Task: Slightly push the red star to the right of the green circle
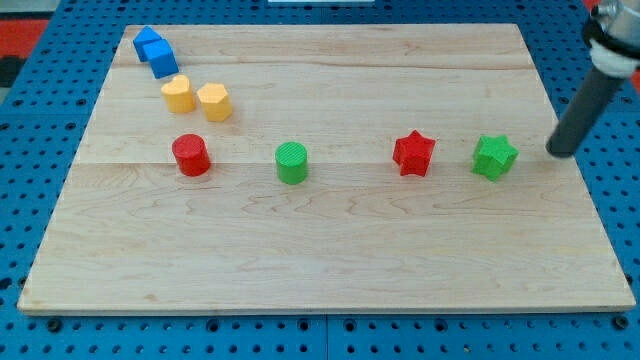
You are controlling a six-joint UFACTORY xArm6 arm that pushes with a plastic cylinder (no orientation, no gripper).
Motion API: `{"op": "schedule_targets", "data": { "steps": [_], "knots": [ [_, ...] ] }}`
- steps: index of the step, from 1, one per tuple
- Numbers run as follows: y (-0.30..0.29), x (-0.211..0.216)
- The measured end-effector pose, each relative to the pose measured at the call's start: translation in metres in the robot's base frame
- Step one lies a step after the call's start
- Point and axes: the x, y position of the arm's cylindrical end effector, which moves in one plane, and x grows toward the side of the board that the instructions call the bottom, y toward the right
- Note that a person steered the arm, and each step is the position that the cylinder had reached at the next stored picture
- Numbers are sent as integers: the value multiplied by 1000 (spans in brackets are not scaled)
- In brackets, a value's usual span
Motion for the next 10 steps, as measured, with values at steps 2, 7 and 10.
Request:
{"op": "schedule_targets", "data": {
  "steps": [2, 7, 10],
  "knots": [
    [-142, -20],
    [-161, 10],
    [-167, -26]
  ]
}}
